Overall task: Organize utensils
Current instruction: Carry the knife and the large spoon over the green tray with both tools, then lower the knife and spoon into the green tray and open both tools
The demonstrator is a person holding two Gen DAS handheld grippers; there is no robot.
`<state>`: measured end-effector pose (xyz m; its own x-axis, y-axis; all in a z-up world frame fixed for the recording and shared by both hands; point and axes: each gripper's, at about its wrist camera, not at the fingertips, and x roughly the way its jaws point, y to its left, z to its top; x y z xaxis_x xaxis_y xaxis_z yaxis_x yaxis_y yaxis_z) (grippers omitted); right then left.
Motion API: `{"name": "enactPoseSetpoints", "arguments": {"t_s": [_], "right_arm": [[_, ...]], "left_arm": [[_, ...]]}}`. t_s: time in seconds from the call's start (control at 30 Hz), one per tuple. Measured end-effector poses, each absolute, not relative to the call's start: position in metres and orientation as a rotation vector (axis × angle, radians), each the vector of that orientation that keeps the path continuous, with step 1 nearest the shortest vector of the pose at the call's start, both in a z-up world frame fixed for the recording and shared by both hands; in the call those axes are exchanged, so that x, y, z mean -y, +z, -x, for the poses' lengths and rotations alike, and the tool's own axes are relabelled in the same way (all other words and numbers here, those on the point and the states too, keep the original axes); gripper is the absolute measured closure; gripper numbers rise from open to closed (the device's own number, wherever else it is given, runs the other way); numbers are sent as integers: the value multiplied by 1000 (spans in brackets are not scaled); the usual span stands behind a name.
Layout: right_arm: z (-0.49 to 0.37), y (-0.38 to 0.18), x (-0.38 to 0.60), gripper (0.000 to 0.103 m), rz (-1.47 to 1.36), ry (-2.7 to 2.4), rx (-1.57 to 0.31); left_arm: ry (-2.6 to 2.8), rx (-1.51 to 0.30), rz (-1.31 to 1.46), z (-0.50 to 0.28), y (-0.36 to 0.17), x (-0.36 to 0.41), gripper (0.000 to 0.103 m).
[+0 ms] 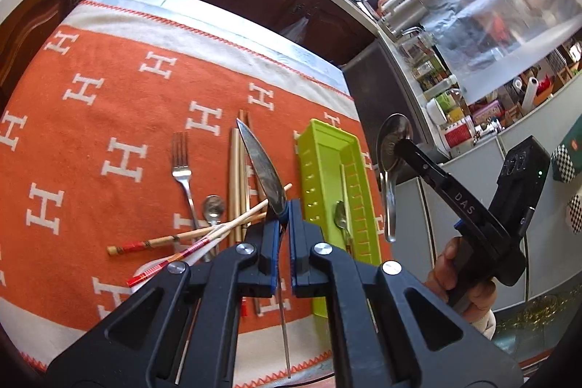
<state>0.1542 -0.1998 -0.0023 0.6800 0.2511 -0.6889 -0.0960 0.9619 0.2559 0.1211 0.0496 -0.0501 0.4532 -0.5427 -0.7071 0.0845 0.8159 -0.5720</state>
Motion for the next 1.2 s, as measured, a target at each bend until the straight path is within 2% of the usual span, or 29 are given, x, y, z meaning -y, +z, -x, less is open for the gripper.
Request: {"name": "enactPoseSetpoints", "arguments": {"t_s": [0.2, 0.37, 0.67, 0.97, 1.13, 1.2], "right_arm": [[-129, 18, 248, 101, -183, 161, -781], [-127, 6, 281, 101, -170, 151, -816], [-168, -58, 320, 101, -216, 148, -929], [-227, -121, 309, 101, -216, 160, -1034], [-250, -142, 296, 100, -230, 151, -1047], [-258, -146, 292, 100, -235, 156, -1051]], "left_arm": [[-444, -1052, 427, -122, -27, 4, 101], [-493, -1098, 338, -138, -28, 63, 101], [-508, -1208, 176, -172, -83, 143, 101], [-456, -1259, 102, -201, -122, 159, 101], [-460, -1259, 100, -202, -119, 153, 101], [-451, -1242, 96, -197, -112, 147, 97]]}}
